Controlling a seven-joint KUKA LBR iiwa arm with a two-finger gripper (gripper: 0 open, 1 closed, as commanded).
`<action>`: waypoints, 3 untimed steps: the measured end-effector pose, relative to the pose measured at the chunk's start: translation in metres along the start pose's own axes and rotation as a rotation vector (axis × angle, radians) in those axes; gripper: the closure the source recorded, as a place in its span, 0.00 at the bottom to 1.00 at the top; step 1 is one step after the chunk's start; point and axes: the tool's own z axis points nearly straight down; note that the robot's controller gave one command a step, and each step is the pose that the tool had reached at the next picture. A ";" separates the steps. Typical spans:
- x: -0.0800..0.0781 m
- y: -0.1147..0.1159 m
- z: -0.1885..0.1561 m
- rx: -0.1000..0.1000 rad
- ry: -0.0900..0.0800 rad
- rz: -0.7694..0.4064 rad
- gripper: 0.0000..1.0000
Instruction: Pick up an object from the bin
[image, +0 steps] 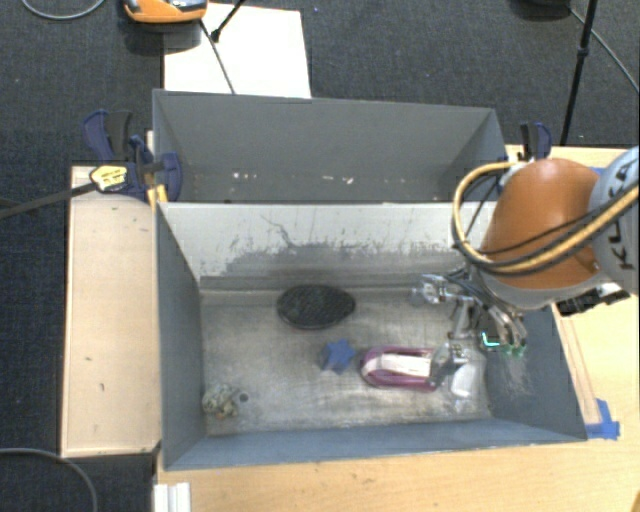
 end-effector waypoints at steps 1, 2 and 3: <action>0.020 0.037 0.108 -0.001 -0.001 0.069 0.00; 0.029 0.027 0.075 -0.001 -0.010 0.194 0.00; 0.023 0.017 0.075 0.000 -0.011 0.196 0.00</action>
Offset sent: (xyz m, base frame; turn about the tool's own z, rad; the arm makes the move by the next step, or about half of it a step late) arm -0.0191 0.0357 -0.1056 0.0703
